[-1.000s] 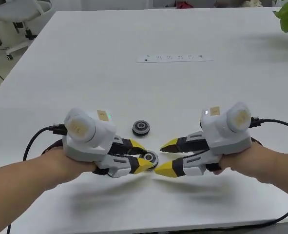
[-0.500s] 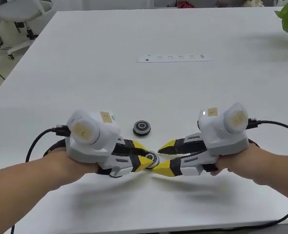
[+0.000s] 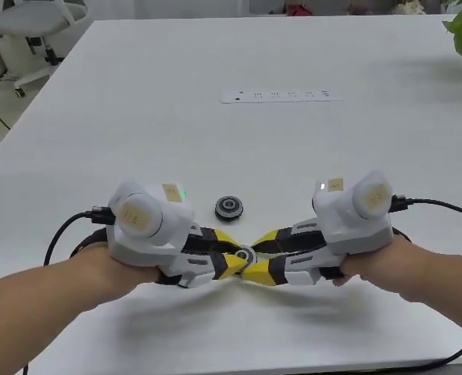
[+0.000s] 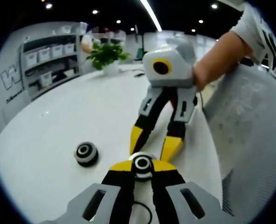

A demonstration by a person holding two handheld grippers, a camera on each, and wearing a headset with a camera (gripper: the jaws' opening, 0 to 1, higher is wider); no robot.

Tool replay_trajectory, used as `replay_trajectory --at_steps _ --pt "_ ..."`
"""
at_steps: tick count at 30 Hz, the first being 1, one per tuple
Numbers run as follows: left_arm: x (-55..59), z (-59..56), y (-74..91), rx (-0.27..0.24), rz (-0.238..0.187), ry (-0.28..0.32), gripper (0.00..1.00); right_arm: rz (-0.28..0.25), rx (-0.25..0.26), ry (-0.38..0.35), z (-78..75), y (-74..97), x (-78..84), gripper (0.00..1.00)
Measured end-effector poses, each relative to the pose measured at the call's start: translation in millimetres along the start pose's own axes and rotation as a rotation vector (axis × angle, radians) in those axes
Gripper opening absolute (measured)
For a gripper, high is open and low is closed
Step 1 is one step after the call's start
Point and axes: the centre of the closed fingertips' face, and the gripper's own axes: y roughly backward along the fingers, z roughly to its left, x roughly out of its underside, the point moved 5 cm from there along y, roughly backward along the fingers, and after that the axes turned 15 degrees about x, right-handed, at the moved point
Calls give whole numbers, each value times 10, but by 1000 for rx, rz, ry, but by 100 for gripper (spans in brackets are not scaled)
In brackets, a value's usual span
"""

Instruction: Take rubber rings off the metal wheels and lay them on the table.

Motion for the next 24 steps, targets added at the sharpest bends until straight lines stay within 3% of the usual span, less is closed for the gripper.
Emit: replay_trajectory --at_steps 11,24 --pt "2 0 6 -5 -4 7 13 19 -7 -35 2 34 27 22" --pt "6 5 3 -10 -6 13 13 40 -3 1 -47 69 82 10"
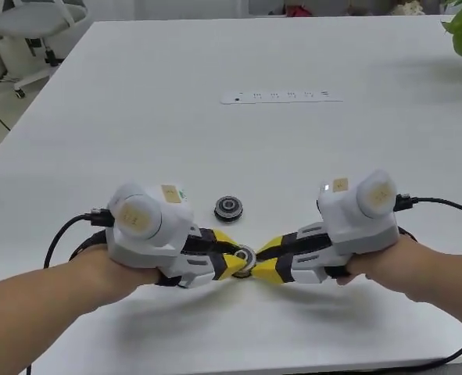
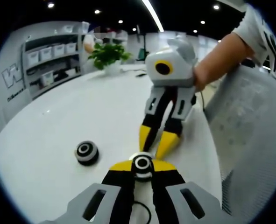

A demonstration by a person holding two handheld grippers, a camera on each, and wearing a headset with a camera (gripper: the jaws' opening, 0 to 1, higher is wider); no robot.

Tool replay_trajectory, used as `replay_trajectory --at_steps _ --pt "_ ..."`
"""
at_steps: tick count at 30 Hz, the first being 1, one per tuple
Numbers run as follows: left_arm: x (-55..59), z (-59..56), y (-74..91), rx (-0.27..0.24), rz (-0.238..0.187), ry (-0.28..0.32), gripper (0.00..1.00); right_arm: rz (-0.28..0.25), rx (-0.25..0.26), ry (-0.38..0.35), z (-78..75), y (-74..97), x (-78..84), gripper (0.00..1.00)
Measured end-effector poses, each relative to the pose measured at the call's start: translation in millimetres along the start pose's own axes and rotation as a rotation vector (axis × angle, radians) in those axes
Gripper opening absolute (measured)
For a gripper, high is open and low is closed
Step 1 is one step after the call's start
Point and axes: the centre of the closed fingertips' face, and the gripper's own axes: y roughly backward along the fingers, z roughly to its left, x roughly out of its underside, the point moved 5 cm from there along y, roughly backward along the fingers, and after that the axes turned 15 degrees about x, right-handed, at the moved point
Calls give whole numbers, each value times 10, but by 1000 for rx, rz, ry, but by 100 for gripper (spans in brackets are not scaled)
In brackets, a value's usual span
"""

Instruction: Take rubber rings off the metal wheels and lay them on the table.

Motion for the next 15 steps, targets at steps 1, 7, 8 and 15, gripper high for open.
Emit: replay_trajectory --at_steps 1,7,8,15 --pt "1 0 1 0 0 1 13 2 2 -3 -4 3 6 8" --pt "1 -4 2 -3 -2 3 13 12 5 13 -11 -6 13 1" --pt "1 -5 2 -3 -1 3 13 15 6 4 -15 -5 18 0" --pt "-7 -1 1 -7 16 -6 13 21 20 -137 -77 -2 16 0"
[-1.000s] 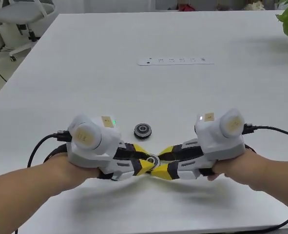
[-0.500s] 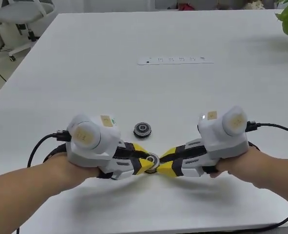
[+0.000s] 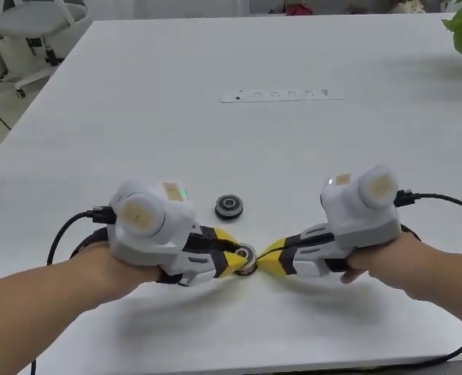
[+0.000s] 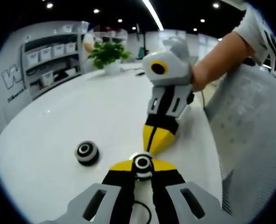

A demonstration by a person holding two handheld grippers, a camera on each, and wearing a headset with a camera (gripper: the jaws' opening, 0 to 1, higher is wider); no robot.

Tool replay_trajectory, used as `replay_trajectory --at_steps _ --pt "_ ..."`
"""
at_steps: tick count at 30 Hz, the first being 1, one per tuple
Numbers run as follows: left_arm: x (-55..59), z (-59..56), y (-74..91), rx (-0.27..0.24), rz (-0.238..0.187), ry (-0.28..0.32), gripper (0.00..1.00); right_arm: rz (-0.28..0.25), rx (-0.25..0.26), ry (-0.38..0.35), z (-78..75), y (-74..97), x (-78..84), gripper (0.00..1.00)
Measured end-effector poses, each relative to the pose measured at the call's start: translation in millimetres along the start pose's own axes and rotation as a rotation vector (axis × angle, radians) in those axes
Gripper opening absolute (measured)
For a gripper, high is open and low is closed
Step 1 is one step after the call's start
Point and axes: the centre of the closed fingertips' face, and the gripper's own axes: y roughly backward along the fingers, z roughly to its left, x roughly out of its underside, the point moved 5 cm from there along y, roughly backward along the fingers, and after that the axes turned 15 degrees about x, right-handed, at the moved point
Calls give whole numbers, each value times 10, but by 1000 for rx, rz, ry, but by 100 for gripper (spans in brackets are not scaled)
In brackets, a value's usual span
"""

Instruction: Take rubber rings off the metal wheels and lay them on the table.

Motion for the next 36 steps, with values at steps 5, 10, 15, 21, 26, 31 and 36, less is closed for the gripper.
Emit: replay_trajectory --at_steps 5,10,15,21,26,31,36 --pt "-3 -2 -1 -3 2 0 12 -23 2 -91 -47 50 -34 0" --pt "-10 -6 -5 -4 11 -6 12 -35 -7 -149 -52 80 -57 0" --pt "-12 -8 -9 -16 19 -22 12 -57 -13 -209 -46 98 -84 0" --pt "-14 -10 -12 -27 23 -34 12 -65 -18 -248 -20 96 -111 0" --pt "-13 -4 -14 -30 21 -26 12 -68 -34 -240 32 90 -136 0" --pt "-17 -11 -28 -30 22 -29 12 -111 -144 -248 250 71 -266 0" --pt "-20 -9 -29 -26 20 -27 12 -98 -93 -200 210 79 -275 0"
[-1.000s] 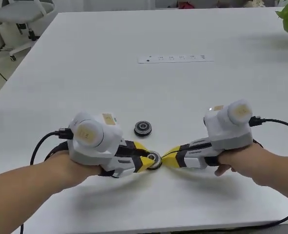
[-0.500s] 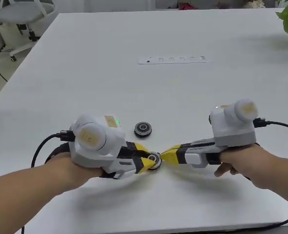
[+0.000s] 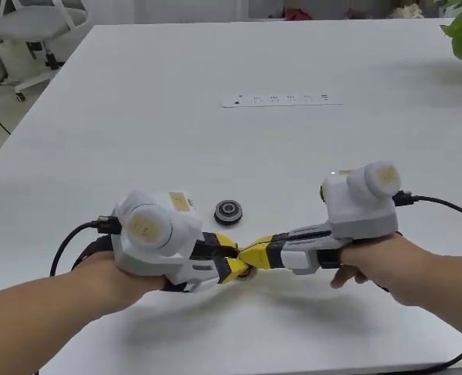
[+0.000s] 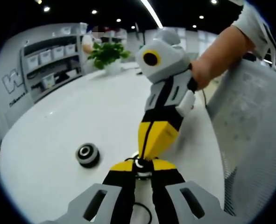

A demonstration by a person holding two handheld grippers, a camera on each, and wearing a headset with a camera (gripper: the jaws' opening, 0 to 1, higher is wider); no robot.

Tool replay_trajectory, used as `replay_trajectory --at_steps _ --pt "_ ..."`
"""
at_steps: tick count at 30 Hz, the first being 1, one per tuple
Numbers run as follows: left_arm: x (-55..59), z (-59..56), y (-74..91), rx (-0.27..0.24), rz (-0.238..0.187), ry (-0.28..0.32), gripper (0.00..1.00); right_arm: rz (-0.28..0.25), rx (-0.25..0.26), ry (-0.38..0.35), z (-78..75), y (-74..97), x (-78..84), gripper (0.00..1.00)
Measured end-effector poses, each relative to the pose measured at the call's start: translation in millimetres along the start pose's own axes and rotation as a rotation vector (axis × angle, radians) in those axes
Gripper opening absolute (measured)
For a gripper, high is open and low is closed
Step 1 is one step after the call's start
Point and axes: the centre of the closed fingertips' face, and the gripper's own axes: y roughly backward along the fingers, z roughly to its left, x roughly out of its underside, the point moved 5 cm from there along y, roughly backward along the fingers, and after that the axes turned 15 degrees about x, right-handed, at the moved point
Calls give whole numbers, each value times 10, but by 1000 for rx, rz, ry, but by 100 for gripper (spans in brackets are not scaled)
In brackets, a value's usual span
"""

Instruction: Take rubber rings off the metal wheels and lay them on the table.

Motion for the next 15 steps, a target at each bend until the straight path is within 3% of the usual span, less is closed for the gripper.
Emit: replay_trajectory --at_steps 7,15 --pt "-4 4 -2 1 -2 3 12 4 35 0 -68 94 37 0" --pt "-9 6 1 14 0 -6 14 4 37 5 -74 108 39 0"
